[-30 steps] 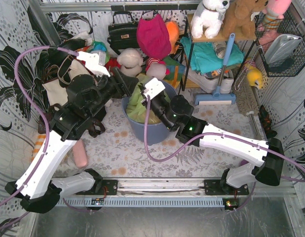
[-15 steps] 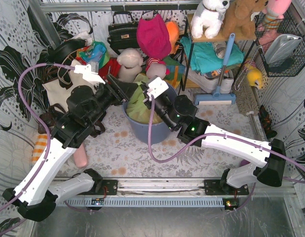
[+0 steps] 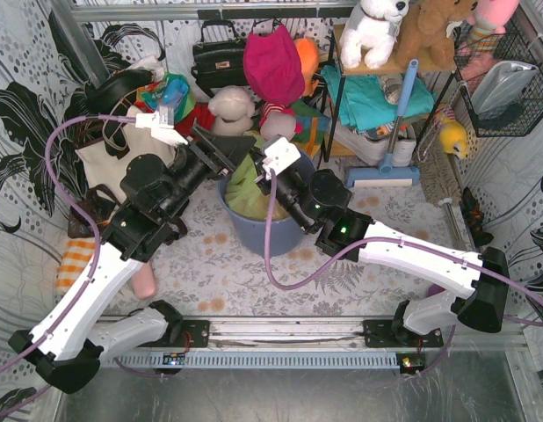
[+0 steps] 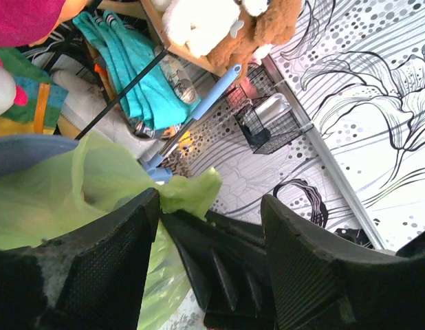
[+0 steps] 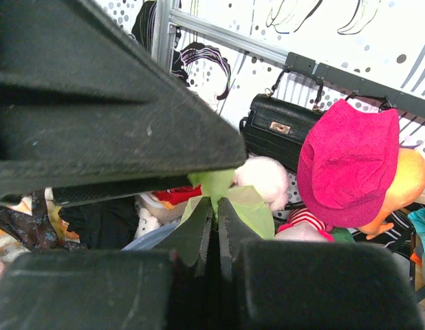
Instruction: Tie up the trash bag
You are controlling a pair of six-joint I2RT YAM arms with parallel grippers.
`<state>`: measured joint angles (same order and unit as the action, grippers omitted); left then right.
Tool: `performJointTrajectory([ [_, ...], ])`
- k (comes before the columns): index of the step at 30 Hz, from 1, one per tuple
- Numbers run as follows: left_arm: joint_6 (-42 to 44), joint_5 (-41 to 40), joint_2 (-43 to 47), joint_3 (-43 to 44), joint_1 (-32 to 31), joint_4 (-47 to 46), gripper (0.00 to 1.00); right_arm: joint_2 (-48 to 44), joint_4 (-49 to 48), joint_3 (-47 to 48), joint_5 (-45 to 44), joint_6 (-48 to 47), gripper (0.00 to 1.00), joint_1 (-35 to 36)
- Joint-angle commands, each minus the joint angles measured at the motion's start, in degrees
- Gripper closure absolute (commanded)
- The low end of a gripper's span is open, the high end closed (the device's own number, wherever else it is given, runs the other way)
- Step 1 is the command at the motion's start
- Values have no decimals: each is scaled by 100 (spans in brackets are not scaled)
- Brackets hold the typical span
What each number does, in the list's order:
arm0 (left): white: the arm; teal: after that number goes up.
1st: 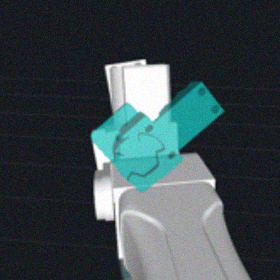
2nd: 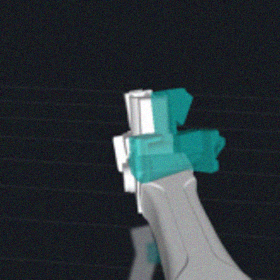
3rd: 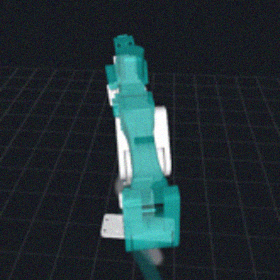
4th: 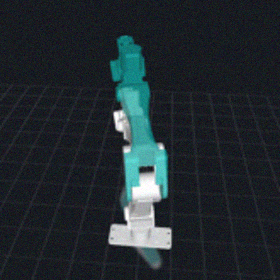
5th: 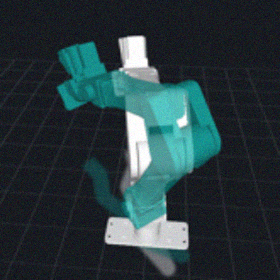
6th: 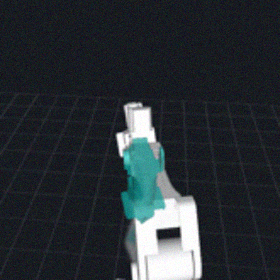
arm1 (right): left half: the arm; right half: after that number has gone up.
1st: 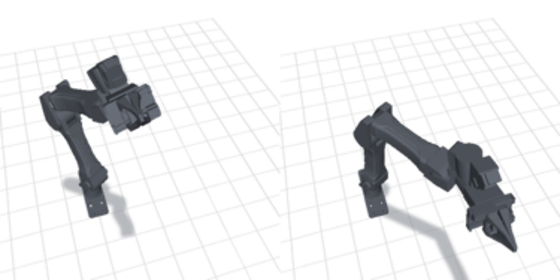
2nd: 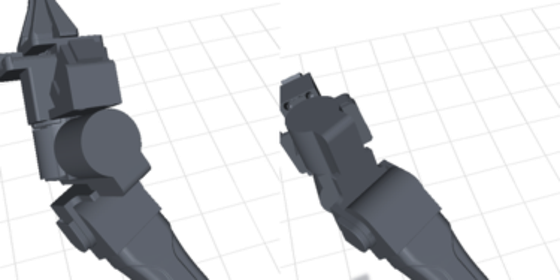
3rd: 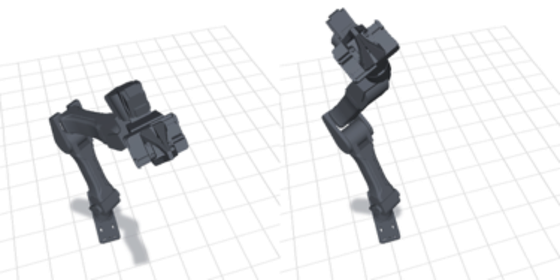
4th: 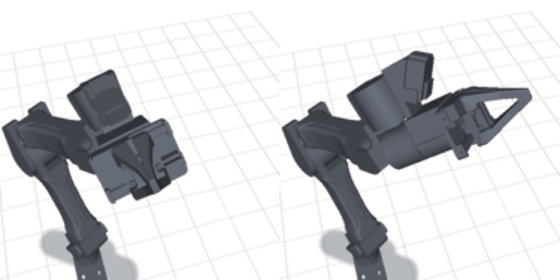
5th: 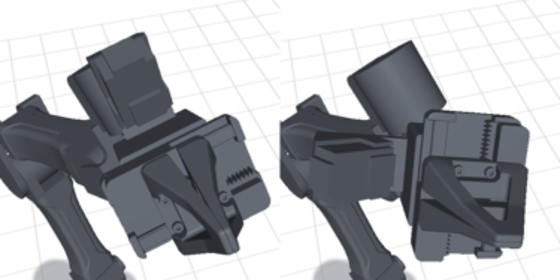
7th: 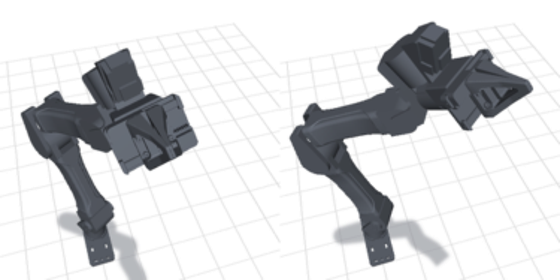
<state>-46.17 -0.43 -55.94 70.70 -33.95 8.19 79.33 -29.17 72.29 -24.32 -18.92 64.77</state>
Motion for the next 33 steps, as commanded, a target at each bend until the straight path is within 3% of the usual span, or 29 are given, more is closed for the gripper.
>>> performJointTrajectory([
  [1, 186, -101, -169, 277, 79, -838, 32, -188, -284, -63, 91, 140, 100, -29],
  [8, 354, -91, -244, 586, 200, -1064, 34, -207, -315, -125, 94, 176, 100, -33],
  [13, 460, -730, -256, 1312, 196, 557, 34, -181, -375, -101, 51, 167, 100, -33],
  [16, 306, -878, -129, 1329, 196, 1115, 32, -173, -392, -94, 50, 162, 100, -26],
  [20, -331, -1134, 157, 818, 197, 1238, 28, -147, -378, -50, 67, 137, 100, -31],
  [25, -1602, -1296, 562, -59, 197, 358, 26, -111, -371, -9, 85, 136, 100, -27],
  [27, -2410, -1498, 498, 38, 196, 644, 30, -111, -371, 0, 85, 131, 100, -34],
  [33, -3678, -1451, -50, 875, 199, 1765, 25, -93, -348, 22, 76, 145, 100, -31],
])
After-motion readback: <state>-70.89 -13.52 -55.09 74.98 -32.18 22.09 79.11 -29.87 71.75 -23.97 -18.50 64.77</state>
